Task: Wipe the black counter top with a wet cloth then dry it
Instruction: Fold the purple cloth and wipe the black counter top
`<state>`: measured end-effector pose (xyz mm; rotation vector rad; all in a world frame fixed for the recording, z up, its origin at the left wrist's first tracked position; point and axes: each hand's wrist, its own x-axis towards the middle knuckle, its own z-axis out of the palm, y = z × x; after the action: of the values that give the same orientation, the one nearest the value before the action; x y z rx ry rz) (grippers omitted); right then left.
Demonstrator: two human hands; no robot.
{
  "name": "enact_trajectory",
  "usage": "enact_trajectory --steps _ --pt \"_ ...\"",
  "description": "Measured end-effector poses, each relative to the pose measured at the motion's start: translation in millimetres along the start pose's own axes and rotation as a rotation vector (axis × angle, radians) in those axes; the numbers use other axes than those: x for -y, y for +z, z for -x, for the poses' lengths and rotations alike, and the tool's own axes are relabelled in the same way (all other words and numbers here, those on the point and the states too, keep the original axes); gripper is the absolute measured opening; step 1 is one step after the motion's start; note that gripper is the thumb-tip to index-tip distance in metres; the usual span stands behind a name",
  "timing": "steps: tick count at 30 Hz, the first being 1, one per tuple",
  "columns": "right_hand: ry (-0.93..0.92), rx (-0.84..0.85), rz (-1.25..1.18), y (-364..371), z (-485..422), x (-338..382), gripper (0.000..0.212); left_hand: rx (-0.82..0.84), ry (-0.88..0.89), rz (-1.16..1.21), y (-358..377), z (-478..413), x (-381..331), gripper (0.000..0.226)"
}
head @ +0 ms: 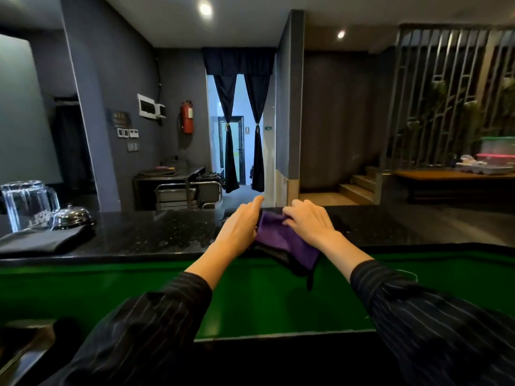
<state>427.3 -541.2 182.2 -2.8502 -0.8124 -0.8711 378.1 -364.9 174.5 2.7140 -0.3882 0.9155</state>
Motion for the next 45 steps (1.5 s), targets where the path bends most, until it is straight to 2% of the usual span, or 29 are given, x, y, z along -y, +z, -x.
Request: enact_trajectory --steps 3,5,7,8,11,13,16,18,22,25,27,30,32,34,36,38,41,45 --pt "0.039 0.116 -0.015 11.9 -15.3 5.5 0.019 0.001 0.034 -0.116 -2.7 0.0 33.2 0.039" --pt "0.079 0.156 -0.174 16.6 -20.7 18.5 0.028 0.017 0.09 -0.217 -6.5 3.8 58.6 0.031" --pt "0.079 0.264 -0.346 21.2 -18.1 35.0 0.04 0.072 0.08 -0.265 -11.0 12.9 82.2 0.037" --pt "0.05 0.354 -0.349 24.3 -14.4 41.5 0.044 0.106 0.056 -0.275 -12.5 17.5 92.7 0.045" --pt "-0.052 0.594 -0.145 28.7 -6.7 46.7 0.048 0.232 -0.08 -0.227 -13.2 24.9 110.5 0.055" --pt "-0.016 0.623 -0.148 30.5 -15.5 42.7 0.052 0.288 -0.128 -0.202 -10.3 23.7 110.8 0.049" --pt "0.154 0.612 -0.223 39.6 -39.9 36.3 0.084 0.289 -0.197 -0.155 -8.1 21.7 108.2 0.047" --pt "0.229 0.604 -0.209 49.2 -57.4 34.8 0.097 0.257 -0.234 -0.152 -9.7 22.3 107.8 0.047" --pt "0.287 0.595 -0.2 66.1 -89.8 53.1 0.105 0.189 -0.269 -0.161 -11.4 26.1 100.9 0.037" --pt "0.25 0.608 -0.216 73.3 -107.9 72.1 0.113 0.205 -0.32 -0.17 -15.2 24.8 97.8 0.041" --pt "0.194 0.628 -0.231 75.6 -113.0 79.0 0.11 0.219 -0.328 -0.187 -15.5 23.6 98.6 0.043" --pt "0.059 0.661 -0.251 76.3 -107.2 75.1 0.083 0.274 -0.297 -0.196 -17.8 22.3 104.9 0.045" --pt "0.028 0.648 -0.256 75.6 -95.7 60.5 0.071 0.362 -0.245 -0.158 -25.1 23.8 115.7 0.056" --pt "0.073 0.624 -0.222 73.8 -86.9 39.8 0.07 0.448 -0.203 -0.052 -32.7 30.0 127.0 0.057" --pt "0.155 0.631 -0.189 71.7 -82.0 23.0 0.07 0.476 -0.144 0.015 -33.0 36.2 134.0 0.046" --pt "0.219 0.63 -0.195 71.1 -83.5 17.2 0.067 0.428 -0.108 -0.014 -28.6 38.4 136.3 0.043" --pt "0.3 0.602 -0.208 80.6 -99.7 21.2 0.061 0.373 -0.103 -0.046 -24.9 37.7 134.9 0.054" --pt "0.37 0.652 -0.35 105.8 -146.3 37.8 0.071 0.294 -0.099 -0.098 -24.2 39.7 136.2 0.055"
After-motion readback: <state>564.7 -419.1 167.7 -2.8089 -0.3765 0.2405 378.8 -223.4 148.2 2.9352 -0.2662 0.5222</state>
